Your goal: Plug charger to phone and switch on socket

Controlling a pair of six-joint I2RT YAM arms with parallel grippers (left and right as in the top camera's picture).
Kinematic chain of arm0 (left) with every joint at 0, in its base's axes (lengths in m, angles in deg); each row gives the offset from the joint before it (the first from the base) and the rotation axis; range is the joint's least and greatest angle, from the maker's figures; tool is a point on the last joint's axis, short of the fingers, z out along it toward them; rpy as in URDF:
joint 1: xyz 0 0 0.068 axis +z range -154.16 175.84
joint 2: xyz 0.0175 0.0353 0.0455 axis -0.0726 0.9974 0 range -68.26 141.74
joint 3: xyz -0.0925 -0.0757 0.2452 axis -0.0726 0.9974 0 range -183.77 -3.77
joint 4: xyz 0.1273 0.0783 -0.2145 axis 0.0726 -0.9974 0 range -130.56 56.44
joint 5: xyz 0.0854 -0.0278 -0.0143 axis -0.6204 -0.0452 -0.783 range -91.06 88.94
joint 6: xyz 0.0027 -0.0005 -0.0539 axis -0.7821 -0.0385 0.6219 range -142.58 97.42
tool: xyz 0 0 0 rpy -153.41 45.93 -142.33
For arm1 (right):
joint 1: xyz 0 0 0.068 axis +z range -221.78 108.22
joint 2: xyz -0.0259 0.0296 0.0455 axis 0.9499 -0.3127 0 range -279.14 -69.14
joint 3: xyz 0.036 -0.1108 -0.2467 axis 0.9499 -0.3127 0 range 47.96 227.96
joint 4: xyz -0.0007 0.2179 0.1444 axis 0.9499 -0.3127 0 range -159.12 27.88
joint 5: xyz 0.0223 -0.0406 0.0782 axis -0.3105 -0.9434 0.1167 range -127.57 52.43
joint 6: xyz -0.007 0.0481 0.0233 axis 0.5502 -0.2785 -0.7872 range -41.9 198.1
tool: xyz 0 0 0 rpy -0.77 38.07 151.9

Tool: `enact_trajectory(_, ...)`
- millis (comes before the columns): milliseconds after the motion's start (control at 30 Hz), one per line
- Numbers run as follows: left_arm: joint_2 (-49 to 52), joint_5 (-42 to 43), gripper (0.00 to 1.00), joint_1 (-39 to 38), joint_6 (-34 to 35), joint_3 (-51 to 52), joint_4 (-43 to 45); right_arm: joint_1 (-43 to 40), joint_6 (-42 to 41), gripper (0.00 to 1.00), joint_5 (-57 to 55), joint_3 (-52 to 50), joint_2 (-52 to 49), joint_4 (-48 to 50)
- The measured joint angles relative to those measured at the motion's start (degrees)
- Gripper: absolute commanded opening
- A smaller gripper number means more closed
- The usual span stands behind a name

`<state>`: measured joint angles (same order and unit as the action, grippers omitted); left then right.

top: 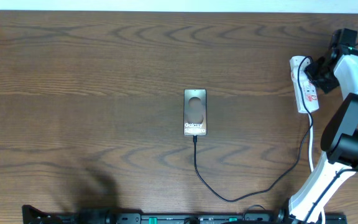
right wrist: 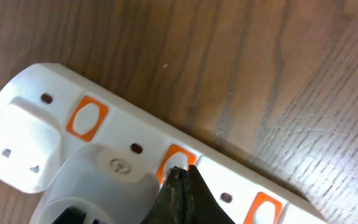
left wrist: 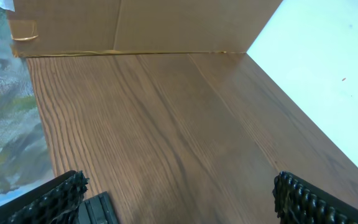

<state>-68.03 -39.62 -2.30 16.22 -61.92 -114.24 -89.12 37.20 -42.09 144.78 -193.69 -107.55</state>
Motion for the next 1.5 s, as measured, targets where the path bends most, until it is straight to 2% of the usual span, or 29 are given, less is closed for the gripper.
enact_trajectory(400, 0.0, 0.0, 0.98, 0.0, 0.0, 0.0, 0.0, 1.5, 1.2, 0.01, -4.4, 0.3, 0.2, -1.5)
enact_trajectory(667, 0.0, 0.0, 0.98, 0.0, 0.0, 0.0, 0.0, -2.8, 3.3, 0.01, -5.4, 1.0, 5.2, -3.1)
enact_trajectory(1500, 0.0, 0.0, 0.98, 0.0, 0.0, 0.0, 0.0, 0.7, 4.1, 0.01, -3.9, 1.0, 1.6, 0.0)
